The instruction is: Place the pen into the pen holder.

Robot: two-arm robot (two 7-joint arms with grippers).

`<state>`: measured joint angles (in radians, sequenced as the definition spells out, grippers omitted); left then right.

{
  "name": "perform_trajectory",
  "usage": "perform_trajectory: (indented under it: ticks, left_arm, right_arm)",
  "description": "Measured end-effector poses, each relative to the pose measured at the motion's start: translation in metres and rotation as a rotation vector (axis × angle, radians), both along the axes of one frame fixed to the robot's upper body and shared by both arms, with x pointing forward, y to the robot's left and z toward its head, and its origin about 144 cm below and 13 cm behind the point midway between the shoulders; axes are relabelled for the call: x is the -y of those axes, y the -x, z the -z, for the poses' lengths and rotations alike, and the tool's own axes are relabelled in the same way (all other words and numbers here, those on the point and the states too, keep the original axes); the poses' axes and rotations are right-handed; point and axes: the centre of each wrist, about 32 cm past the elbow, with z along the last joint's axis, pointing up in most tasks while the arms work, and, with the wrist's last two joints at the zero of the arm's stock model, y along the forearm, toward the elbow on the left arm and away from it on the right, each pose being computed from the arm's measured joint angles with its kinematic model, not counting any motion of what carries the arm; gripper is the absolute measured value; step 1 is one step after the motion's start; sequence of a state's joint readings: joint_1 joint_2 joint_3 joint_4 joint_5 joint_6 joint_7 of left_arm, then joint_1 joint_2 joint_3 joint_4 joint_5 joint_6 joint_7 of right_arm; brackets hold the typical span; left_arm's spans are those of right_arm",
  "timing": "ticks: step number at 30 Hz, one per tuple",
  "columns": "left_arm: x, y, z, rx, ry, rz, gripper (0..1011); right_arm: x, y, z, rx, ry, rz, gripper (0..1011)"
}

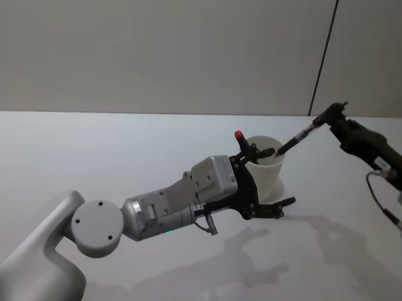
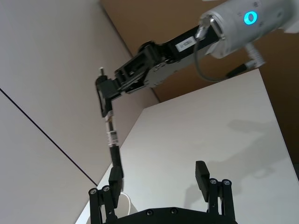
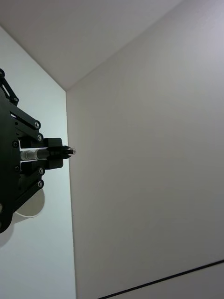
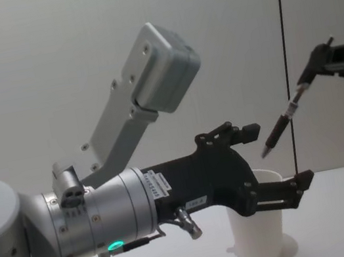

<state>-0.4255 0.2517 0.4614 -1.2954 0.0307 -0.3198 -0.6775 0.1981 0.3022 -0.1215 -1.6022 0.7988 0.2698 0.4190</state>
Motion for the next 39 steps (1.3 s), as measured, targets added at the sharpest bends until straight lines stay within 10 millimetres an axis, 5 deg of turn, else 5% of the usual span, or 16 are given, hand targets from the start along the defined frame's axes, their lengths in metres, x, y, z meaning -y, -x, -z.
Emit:
perform_trajectory:
  ticks: [27,39]
  left_arm:
    - [0.000,0.000,0.000,0.000,0.000,0.000,1004]
    - [0.000,0.000,0.000,0.000,0.000,0.000,1004]
  right_arm:
    - [0.016,-0.098,-0.002,0.127,0.222,-0.249,133]
    - [0.018,-0.126,0.005,0.095,0.281,-0.265,133]
